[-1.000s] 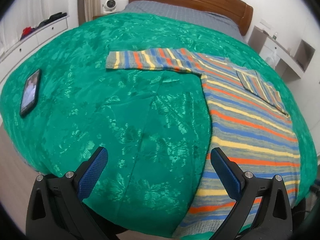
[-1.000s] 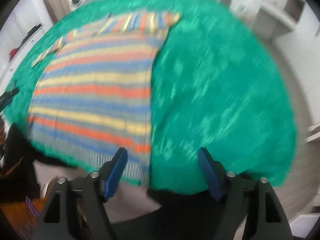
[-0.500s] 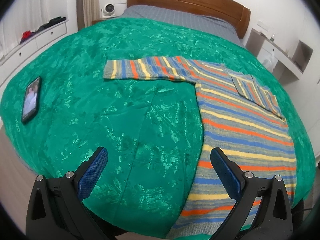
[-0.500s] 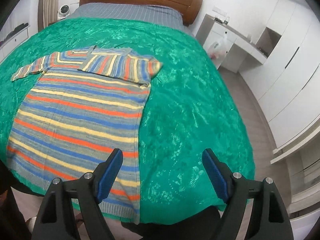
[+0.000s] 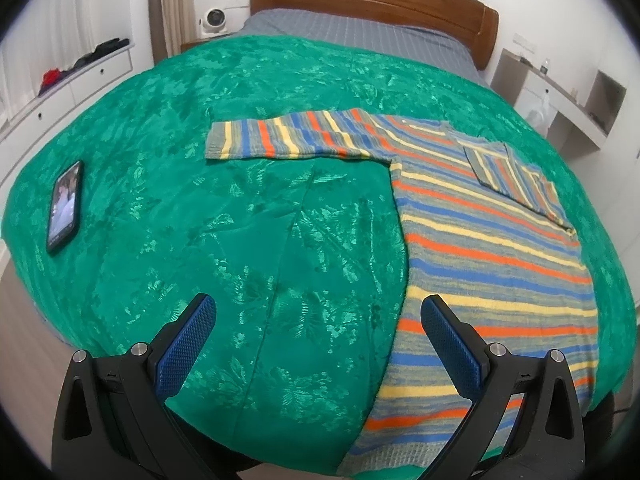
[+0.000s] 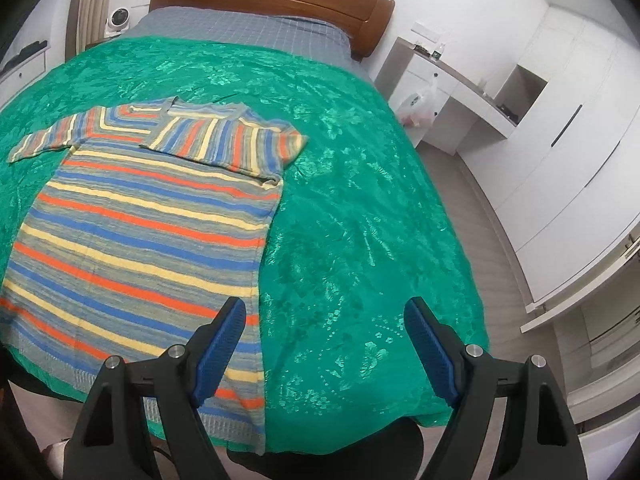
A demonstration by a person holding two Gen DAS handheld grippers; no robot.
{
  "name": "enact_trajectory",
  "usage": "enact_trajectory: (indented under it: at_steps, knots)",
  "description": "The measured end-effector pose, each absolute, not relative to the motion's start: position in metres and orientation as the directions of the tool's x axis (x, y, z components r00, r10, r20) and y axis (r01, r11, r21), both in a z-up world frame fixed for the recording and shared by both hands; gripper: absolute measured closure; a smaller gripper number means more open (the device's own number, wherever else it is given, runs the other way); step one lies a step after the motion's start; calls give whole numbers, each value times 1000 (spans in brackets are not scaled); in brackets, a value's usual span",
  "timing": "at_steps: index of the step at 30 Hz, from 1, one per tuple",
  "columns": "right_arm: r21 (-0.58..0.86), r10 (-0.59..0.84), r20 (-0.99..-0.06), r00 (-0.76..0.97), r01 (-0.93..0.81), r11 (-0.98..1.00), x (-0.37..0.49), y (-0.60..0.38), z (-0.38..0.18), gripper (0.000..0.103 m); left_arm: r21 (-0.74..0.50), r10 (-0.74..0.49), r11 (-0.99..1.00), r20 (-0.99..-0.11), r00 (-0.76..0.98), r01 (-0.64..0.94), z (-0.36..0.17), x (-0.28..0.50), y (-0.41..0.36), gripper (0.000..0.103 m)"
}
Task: Fold small clothes
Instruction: 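Move the left tool toward the other sleeve cuff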
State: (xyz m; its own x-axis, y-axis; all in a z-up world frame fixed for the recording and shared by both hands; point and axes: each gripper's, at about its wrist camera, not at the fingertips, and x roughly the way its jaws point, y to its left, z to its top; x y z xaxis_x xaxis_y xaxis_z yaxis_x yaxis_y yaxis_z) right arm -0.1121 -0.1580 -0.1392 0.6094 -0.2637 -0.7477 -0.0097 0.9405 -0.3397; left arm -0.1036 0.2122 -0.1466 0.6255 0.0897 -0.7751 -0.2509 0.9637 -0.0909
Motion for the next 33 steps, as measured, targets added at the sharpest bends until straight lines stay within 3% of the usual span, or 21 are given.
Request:
enact_trajectory:
  at_steps: [23,33]
  knots:
    - [-388,-305,-737,604,-7,922,-103,-153,-135,22,-73,86,965,-819,567,-252,-164,-97,220,1]
    - [-307,-191,-783,592,-101,946,-99,-132,-146,22,-152,62,918,-858,509,-367,-162,-34,311,1]
